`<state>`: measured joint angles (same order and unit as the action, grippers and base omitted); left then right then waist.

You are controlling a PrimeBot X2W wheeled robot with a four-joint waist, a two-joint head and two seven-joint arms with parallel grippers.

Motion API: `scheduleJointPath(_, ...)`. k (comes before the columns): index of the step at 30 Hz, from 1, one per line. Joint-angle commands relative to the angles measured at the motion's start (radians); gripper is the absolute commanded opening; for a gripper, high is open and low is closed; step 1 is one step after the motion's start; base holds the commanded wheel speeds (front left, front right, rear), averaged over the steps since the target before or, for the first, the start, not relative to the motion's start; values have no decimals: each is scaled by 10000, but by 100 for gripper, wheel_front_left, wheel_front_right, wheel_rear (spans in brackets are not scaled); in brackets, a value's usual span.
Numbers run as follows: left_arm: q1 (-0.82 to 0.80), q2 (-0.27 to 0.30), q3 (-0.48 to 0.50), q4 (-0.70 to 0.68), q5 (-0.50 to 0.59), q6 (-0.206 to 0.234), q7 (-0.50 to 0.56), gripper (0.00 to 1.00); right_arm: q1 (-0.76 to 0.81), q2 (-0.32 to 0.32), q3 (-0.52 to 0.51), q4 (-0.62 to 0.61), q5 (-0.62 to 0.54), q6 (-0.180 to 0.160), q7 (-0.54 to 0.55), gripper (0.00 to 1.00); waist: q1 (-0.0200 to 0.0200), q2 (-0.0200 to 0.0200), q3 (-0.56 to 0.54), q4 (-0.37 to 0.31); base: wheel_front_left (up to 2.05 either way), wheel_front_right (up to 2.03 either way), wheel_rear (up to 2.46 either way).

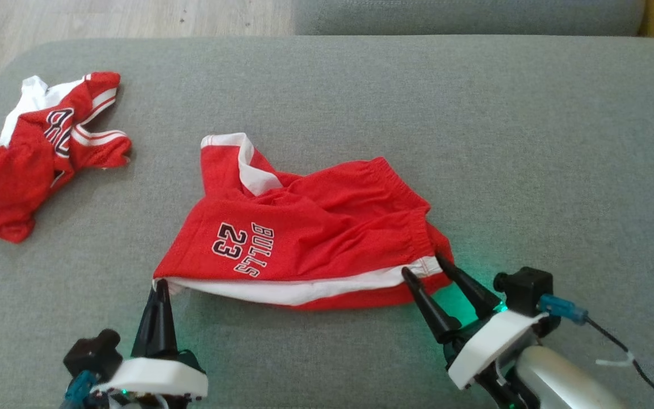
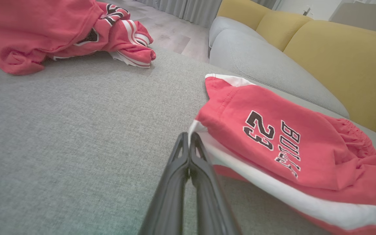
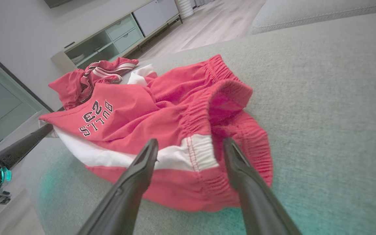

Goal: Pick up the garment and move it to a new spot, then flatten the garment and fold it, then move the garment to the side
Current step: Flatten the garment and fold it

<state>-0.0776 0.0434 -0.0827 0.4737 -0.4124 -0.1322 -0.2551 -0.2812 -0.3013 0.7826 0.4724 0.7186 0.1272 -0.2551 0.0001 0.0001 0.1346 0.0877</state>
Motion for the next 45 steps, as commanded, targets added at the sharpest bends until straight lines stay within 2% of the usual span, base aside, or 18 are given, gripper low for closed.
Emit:
scheduleJointPath(1,-406,68,373,-228,-14,16,-67,0,-472,-235,414,-202,304,35,-63,100,-1,-1,59,-10,0,0,0)
scheduleJointPath(10,-516,68,346,-207,-8,16,-67,0,-963,-667,1391,-299,1071,35,-65,100,-1,-1,209,-40,0,0,0)
scheduleJointPath(12,-527,68,336,-207,-9,16,-67,0,-1016,-767,1636,-326,1187,35,-65,89,-1,-1,226,-58,0,0,0)
scheduleJointPath(13,-530,68,330,-206,-10,16,-67,0,-1044,-817,1764,-335,1243,35,-65,80,-1,-1,232,-67,0,0,0)
scheduleJointPath(15,-534,68,330,-205,-18,17,-67,0,-1106,-908,1976,-365,1342,35,-65,48,-1,-1,233,-85,0,0,0)
scheduleJointPath(17,-539,68,339,-206,-17,20,-67,0,-1173,-996,2158,-392,1416,35,-65,35,-1,-1,239,-107,0,0,0)
scheduleJointPath(18,-540,68,347,-205,-14,20,-67,0,-1214,-1027,2234,-424,1441,35,-65,0,-1,-1,232,-121,0,0,0)
scheduleJointPath(24,-573,68,420,-393,50,19,-67,0,-1256,-1059,1862,-897,1438,35,-66,0,-1,-1,50,-185,0,0,0)
scheduleJointPath(30,-1171,142,142,-1311,542,18,-67,0,-1239,-897,435,-1902,1286,35,-66,0,-1,-1,-583,-300,0,0,0)
scheduleJointPath(34,-2403,973,-468,-2062,590,17,-67,0,-1592,-915,-594,-2715,1338,35,-66,0,-1,-1,-1149,-458,0,0,0)
scheduleJointPath(40,-4765,2421,-986,-2632,322,16,20,0,-2996,-1415,-1062,-3672,1550,35,25,0,-1,-1,-1620,-792,0,0,0)
scheduleJointPath(45,-6321,2922,-1138,-2758,127,16,773,0,-4177,-1712,-1367,-4020,1854,35,766,0,-1,-1,-1594,-924,0,0,0)
